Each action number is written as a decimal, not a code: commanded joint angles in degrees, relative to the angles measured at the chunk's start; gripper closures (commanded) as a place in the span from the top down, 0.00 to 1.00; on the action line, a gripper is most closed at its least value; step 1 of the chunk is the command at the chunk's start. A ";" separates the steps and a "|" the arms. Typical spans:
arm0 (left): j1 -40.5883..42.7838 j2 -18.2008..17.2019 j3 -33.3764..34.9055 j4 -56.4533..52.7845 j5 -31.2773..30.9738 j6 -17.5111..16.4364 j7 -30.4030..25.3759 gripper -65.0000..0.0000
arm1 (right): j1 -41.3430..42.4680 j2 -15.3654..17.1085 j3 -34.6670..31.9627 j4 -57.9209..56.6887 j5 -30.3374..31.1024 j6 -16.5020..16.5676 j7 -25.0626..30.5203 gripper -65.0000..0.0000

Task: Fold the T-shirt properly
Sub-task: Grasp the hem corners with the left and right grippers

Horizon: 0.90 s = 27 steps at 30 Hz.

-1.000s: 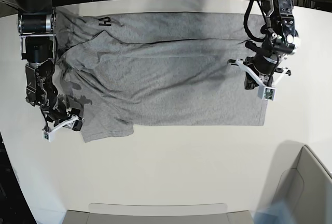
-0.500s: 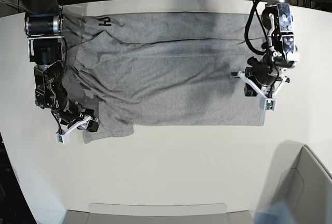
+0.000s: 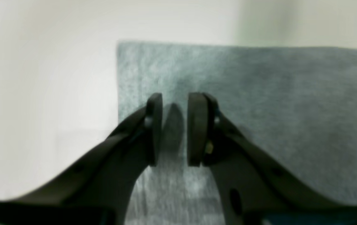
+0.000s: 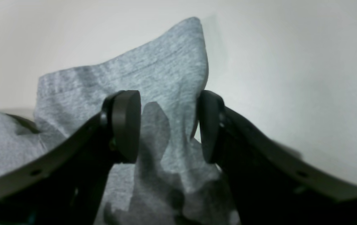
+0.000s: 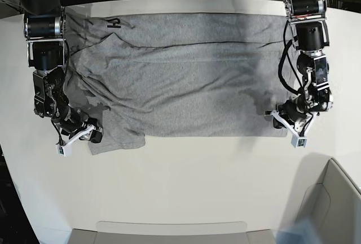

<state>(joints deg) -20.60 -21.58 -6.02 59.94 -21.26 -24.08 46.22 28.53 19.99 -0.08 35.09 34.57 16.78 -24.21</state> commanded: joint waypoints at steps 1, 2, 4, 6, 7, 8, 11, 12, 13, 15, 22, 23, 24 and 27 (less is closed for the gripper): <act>-2.56 -1.49 -0.18 -0.38 -0.59 -0.06 -2.04 0.23 | 0.96 0.63 0.03 0.12 -0.76 -0.38 -1.33 0.46; -3.18 -1.58 -0.18 -1.79 -0.59 -0.06 -2.66 0.23 | 0.96 0.63 0.03 0.03 -0.76 -0.38 -1.33 0.46; -4.06 -1.93 -0.18 -3.90 -0.33 0.03 -3.97 0.23 | 0.96 0.45 0.03 0.03 -0.76 -0.38 -1.33 0.46; -4.41 -2.72 -0.18 -5.57 -0.24 0.03 -4.85 0.23 | 1.05 0.36 0.03 0.03 -0.76 -0.38 -1.33 0.46; -4.41 -2.81 -0.18 -6.10 -0.24 0.03 -5.56 0.23 | 1.05 0.36 0.03 0.03 -0.76 -0.38 -1.33 0.46; -4.41 -2.81 -0.18 -6.62 -0.24 0.03 -6.35 0.23 | 1.05 0.36 0.03 0.12 -0.85 -0.38 -1.33 0.46; -5.20 -2.81 0.35 -9.17 -0.24 0.03 -7.49 0.23 | 1.66 0.36 0.03 0.03 -0.85 -0.38 -1.33 0.46; -5.73 -2.81 1.76 -10.58 -0.50 0.03 -7.75 0.23 | 1.84 0.36 -0.06 -0.06 -0.94 -0.38 -1.33 0.46; -6.08 -2.81 3.16 -11.55 -0.50 0.03 -7.84 0.23 | 1.93 0.28 -0.06 -0.06 -0.94 -0.38 -1.33 0.46; -6.43 -2.81 5.45 -13.04 -0.59 0.03 -8.99 0.23 | 2.10 0.28 -0.06 -0.06 -0.94 -0.38 -1.33 0.46; -7.58 -2.64 6.86 -15.85 -0.59 0.03 -10.04 0.23 | 2.72 -0.69 -0.06 -0.23 -1.03 -0.47 -1.33 0.46; -7.58 -2.64 6.86 -15.94 -0.59 0.03 -10.04 0.23 | 2.72 -0.78 -0.41 -0.23 -1.03 -0.47 -1.33 0.46; -7.58 -2.64 6.86 -15.94 -0.59 0.03 -10.04 0.23 | 2.72 -1.04 -1.46 -0.23 -1.03 -0.47 -1.33 0.46; -7.58 -2.55 6.94 -16.03 -0.59 0.03 -10.04 0.23 | 2.81 -1.04 -5.95 -0.23 -1.03 -0.82 -1.24 0.46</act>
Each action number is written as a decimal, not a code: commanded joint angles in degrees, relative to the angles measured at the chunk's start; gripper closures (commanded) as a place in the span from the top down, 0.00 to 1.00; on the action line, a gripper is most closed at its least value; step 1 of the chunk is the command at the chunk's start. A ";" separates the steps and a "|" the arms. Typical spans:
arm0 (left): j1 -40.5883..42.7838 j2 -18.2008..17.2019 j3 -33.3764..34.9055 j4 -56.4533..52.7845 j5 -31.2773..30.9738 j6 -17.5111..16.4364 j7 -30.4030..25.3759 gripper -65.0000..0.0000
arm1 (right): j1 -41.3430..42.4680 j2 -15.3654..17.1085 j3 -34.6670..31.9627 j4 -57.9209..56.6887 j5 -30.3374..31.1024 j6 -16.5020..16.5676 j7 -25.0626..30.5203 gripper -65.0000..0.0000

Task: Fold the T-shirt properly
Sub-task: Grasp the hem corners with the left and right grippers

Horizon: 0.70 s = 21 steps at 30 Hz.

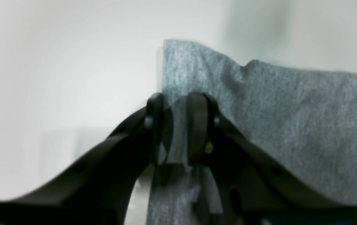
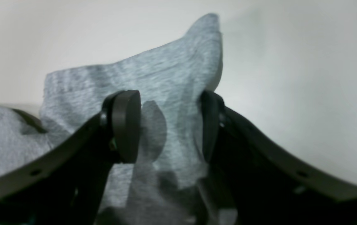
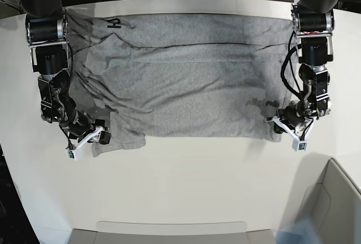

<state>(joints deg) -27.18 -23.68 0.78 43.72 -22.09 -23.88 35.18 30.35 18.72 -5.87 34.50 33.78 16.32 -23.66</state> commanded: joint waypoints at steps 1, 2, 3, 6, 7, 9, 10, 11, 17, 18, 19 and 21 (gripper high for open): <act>-1.00 -0.45 -0.12 0.19 0.24 -0.17 0.91 0.23 | 1.08 0.22 -1.03 0.36 -0.24 -0.45 -1.70 0.46; -1.00 -0.45 -0.29 0.19 0.24 -0.17 0.56 0.23 | 1.52 0.22 -1.65 0.36 -0.24 -0.45 -1.70 0.46; -1.00 -0.54 -0.38 0.19 0.24 -0.08 0.38 0.23 | 1.61 0.22 -2.00 0.36 -0.24 -0.45 -1.18 0.46; -1.17 -0.71 -0.38 0.54 0.24 -0.08 -0.06 0.23 | 1.61 0.31 -2.44 0.36 -0.24 -0.45 0.58 0.46; -1.26 -0.71 -0.38 0.45 0.24 -0.08 -0.67 0.24 | 1.61 0.31 -2.44 0.36 -0.24 -0.45 0.58 0.46; -3.11 -0.71 -0.29 -0.16 0.50 -0.08 -1.02 0.24 | 1.61 0.31 -2.44 0.36 -0.24 -0.45 0.58 0.46; -3.81 -0.71 -0.29 -0.78 0.50 -0.08 -1.46 0.24 | 1.61 0.31 -2.44 0.36 -0.24 -0.45 0.58 0.46; -3.99 -0.71 -0.12 -1.48 0.42 -0.08 -1.64 0.25 | 1.61 0.31 -2.44 0.36 -0.24 -0.45 0.58 0.46; -4.25 -0.80 -0.12 -1.40 0.59 0.01 -3.75 0.31 | 1.61 0.31 -2.44 0.36 -0.24 -0.45 0.50 0.46; -4.34 -0.80 0.06 -1.40 0.59 0.01 -3.75 0.31 | 1.61 0.49 -2.44 0.36 -0.24 -0.45 0.50 0.46; -4.34 -0.80 0.24 -1.40 0.59 0.01 -3.75 0.31 | 1.61 0.84 -2.44 0.36 -0.24 -0.45 0.50 0.46; -4.34 -0.80 0.24 -1.57 0.59 0.19 -3.75 0.31 | 1.61 1.19 -2.44 0.36 -0.24 -0.45 0.50 0.46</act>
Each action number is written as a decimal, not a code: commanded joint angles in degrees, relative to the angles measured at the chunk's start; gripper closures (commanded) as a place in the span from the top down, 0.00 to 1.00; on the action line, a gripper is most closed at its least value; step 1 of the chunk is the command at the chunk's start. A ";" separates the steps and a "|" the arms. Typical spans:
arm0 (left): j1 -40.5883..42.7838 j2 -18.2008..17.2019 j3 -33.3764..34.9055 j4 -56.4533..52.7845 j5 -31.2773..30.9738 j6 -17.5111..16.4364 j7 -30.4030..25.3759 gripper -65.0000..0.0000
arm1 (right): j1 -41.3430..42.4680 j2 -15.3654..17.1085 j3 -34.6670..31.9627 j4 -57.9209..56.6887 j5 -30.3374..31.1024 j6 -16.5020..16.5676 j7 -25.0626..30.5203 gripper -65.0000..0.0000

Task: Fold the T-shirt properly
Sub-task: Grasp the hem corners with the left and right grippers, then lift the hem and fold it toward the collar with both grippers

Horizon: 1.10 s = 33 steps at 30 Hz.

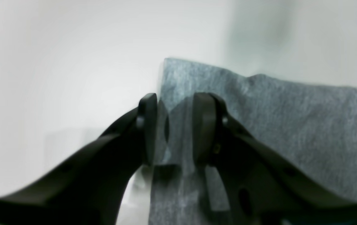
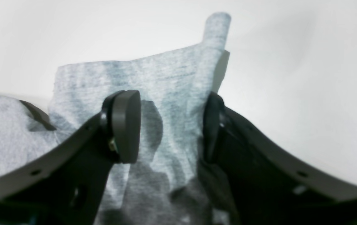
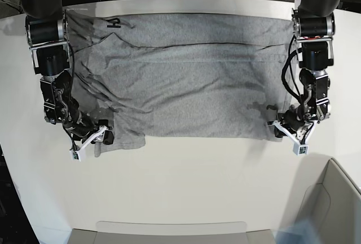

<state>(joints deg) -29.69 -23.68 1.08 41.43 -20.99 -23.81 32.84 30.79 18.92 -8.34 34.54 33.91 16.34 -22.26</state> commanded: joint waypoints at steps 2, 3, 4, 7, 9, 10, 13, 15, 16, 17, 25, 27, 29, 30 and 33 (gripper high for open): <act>-1.82 -0.80 -0.07 -0.07 -0.50 3.20 -1.68 0.32 | 1.17 1.08 0.03 0.31 -0.37 -0.47 -0.90 0.46; -1.82 -0.71 -0.07 -0.68 -0.50 5.13 -2.55 0.32 | 1.17 1.08 0.03 0.31 -0.37 -0.47 -0.90 0.46; -1.82 -0.71 0.02 -1.12 -0.50 6.71 -3.79 0.32 | 1.26 1.08 0.03 0.31 -0.37 -0.47 -0.90 0.46; -1.82 -0.71 0.10 -3.50 -0.50 8.12 -5.28 0.34 | 1.26 1.17 0.03 0.31 -0.37 -0.47 -0.90 0.46; -1.82 -0.71 2.21 -4.11 -0.59 8.03 -5.46 0.34 | 1.26 1.17 0.03 0.31 -0.37 -0.47 -0.90 0.46; -1.82 -0.71 3.89 -4.20 -0.76 8.03 -5.46 0.34 | 1.26 1.17 0.03 0.31 -0.37 -0.47 -0.90 0.46; -1.74 -0.71 8.72 -4.11 -0.85 7.42 -5.37 0.33 | 1.35 0.99 0.03 0.31 -0.37 -0.47 -0.90 0.46; -1.56 -0.71 10.13 -4.11 -0.85 4.34 -5.28 0.30 | 1.35 0.91 -0.06 0.31 -0.37 -0.47 -0.90 0.46; -1.47 -0.63 10.13 -4.11 -0.85 3.29 -5.28 0.27 | 1.35 0.91 -0.06 0.40 -0.46 -0.47 -0.90 0.46; -1.38 -0.54 9.86 -4.11 -0.85 2.76 -5.19 0.23 | 1.35 0.91 -0.06 0.40 -0.64 -0.47 -0.90 0.45; -1.82 -0.63 9.78 -4.37 -0.76 2.93 -5.89 0.00 | 4.25 -0.94 0.56 0.31 -11.71 -0.56 1.21 0.02; -1.82 -0.71 7.67 -4.02 -0.76 2.93 -5.98 0.00 | 4.95 -1.20 0.56 0.22 -13.47 -0.56 3.05 0.00; -1.82 -0.63 1.07 -3.06 -0.76 2.93 -6.07 0.00 | 6.27 -1.20 0.56 0.22 -13.91 -0.56 4.20 0.00; -1.82 -0.54 -1.92 -2.35 -0.76 2.58 -6.07 0.00 | 6.71 -1.20 0.56 0.22 -13.74 -0.56 4.37 0.00; -1.74 -0.45 -7.19 -0.95 -0.76 2.49 -5.98 0.00 | 8.38 -1.03 0.65 0.22 -13.74 -0.56 4.46 0.00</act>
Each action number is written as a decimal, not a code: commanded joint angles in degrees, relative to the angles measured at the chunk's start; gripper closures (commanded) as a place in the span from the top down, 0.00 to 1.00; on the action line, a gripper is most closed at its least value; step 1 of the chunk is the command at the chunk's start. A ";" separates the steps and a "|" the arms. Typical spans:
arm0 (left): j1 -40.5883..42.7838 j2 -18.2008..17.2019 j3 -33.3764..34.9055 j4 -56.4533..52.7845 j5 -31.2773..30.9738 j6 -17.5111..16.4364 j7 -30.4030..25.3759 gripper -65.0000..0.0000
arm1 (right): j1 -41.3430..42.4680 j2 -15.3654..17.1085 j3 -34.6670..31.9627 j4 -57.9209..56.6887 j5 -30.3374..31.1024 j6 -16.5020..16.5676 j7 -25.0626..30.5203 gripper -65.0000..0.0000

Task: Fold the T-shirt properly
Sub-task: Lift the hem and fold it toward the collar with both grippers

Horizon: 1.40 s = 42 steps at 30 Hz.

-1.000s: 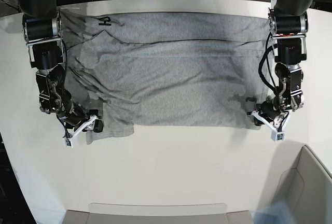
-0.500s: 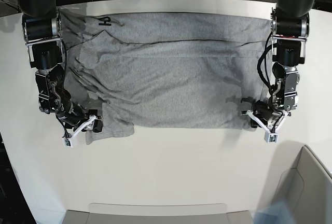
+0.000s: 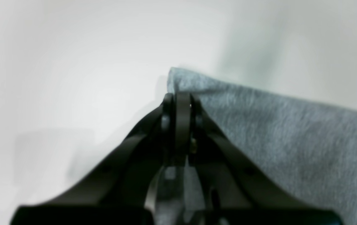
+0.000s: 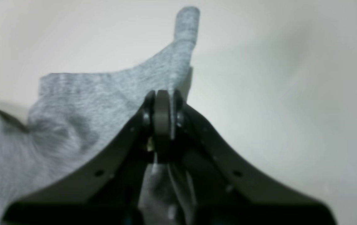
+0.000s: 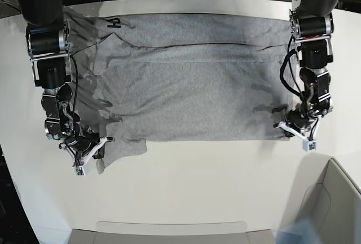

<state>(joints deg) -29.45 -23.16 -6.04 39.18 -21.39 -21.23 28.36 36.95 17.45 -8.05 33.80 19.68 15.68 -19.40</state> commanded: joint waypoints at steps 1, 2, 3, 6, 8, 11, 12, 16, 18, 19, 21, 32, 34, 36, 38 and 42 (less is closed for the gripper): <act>-1.98 -0.97 -0.24 1.30 -0.37 -0.17 -1.50 0.00 | 2.57 0.53 0.36 1.14 0.58 0.10 1.60 0.00; -1.98 -1.06 -0.24 1.30 -0.37 -0.17 -1.50 0.00 | 3.01 0.53 0.36 1.23 0.58 0.10 1.60 0.00; -1.98 -1.06 -0.24 1.39 -0.37 -0.17 -1.50 0.00 | 3.36 0.61 0.36 1.32 0.58 0.10 1.60 0.00; -1.98 -1.06 -0.59 2.80 -0.37 -0.17 -1.50 0.00 | 4.33 0.61 0.36 1.41 0.58 0.10 1.60 0.00; -1.62 -1.06 -0.59 5.44 -0.37 -0.17 -1.50 0.00 | 5.12 0.53 0.36 1.41 0.58 0.10 1.60 0.00; -1.54 -1.06 -0.68 8.43 -0.37 -0.17 -1.50 0.00 | 6.35 0.61 0.36 1.49 0.58 0.10 1.42 0.00; -1.54 -1.06 -0.68 8.95 -0.37 -0.17 -1.33 0.00 | 6.70 0.61 0.36 1.49 0.58 0.10 1.33 0.00; -1.45 -1.15 -0.68 9.83 -0.37 -0.17 -0.71 0.00 | 6.61 0.88 0.36 2.02 0.58 0.10 1.16 0.00; -1.01 -1.24 -0.68 9.92 -0.37 -0.17 -0.71 0.00 | 5.91 0.96 0.36 3.87 0.58 0.10 0.98 0.00; -0.22 -1.24 -0.68 9.92 -0.37 -0.17 -0.71 0.00 | 4.68 1.32 0.36 5.45 0.58 0.10 -0.07 0.00; 0.75 -1.24 -0.77 11.24 -0.37 -0.17 -0.71 0.00 | 3.01 2.28 1.33 9.76 0.67 0.10 -3.06 0.00; 8.84 -1.33 -2.70 24.34 -0.28 -0.17 3.60 0.00 | -10.62 1.14 14.16 33.23 0.58 0.19 -16.60 0.00; 10.60 -1.24 -4.99 26.45 -0.28 -0.17 3.77 0.00 | -13.08 1.14 14.43 36.40 0.58 0.19 -17.74 0.00; 12.62 -1.24 -6.22 28.47 -0.28 -0.17 4.30 0.00 | -15.45 0.88 16.89 40.09 0.58 0.19 -19.59 0.00; 13.94 -1.24 -6.84 30.05 -0.28 -0.17 6.23 0.00 | -17.21 0.70 19.26 43.08 0.58 0.19 -21.00 0.00; 16.75 -1.24 -7.80 33.83 -0.28 -0.17 8.34 0.00 | -20.55 0.70 20.85 48.97 0.58 0.19 -23.63 0.00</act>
<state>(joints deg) -11.60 -23.20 -13.19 71.83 -21.28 -21.61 37.67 15.44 17.76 12.62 81.80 19.49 15.68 -44.10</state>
